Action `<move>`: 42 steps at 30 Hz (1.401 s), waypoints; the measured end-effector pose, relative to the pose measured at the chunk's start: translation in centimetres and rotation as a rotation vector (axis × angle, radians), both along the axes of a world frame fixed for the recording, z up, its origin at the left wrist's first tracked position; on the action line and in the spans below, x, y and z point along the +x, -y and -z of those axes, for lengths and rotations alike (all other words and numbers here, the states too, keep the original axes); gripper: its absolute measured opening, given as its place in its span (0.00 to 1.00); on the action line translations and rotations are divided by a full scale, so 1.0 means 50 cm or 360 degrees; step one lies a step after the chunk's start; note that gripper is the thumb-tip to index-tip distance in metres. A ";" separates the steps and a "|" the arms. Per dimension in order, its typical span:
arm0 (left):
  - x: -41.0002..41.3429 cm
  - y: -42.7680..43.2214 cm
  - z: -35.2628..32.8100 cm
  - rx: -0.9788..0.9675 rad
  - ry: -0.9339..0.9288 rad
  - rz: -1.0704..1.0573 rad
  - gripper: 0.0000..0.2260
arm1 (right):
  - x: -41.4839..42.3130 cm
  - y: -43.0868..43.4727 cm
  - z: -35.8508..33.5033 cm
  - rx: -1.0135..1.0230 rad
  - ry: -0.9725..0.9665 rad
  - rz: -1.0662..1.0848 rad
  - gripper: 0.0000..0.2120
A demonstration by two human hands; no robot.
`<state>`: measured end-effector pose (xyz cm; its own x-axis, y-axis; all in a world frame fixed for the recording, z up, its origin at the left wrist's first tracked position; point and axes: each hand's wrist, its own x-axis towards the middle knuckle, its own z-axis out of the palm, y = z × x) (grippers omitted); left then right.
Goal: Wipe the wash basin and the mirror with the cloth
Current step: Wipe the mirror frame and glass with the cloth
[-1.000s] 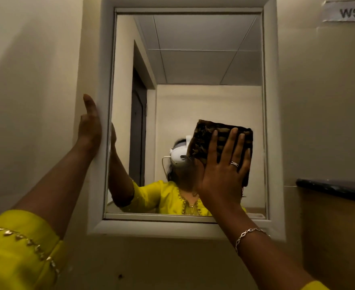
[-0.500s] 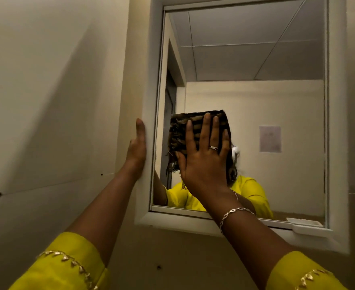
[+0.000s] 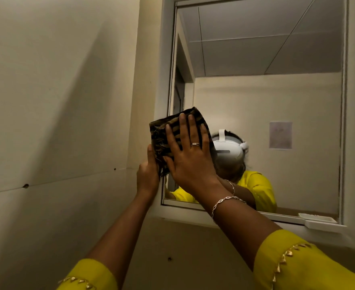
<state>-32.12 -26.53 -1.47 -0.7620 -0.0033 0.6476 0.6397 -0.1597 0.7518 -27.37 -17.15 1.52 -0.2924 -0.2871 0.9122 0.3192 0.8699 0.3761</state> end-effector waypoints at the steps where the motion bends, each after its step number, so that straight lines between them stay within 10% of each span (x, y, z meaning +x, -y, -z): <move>1: 0.002 0.001 -0.001 0.0000 0.0002 0.0000 0.23 | 0.003 -0.005 0.001 0.0027 0.0027 -0.0010 0.30; 23: 0.042 0.000 0.001 -0.0039 -0.0021 -0.0108 0.18 | 0.226 -0.250 0.040 -0.0080 0.0003 0.0158 0.28; 37: 0.010 -0.001 0.014 -0.0058 0.0222 -0.0079 0.57 | 0.313 -0.342 0.075 -0.0452 -0.0271 0.0364 0.29; 42: 0.034 -0.009 -0.002 -0.0032 0.0184 -0.0157 0.37 | 0.270 -0.295 0.116 -0.0675 -0.0375 0.0371 0.31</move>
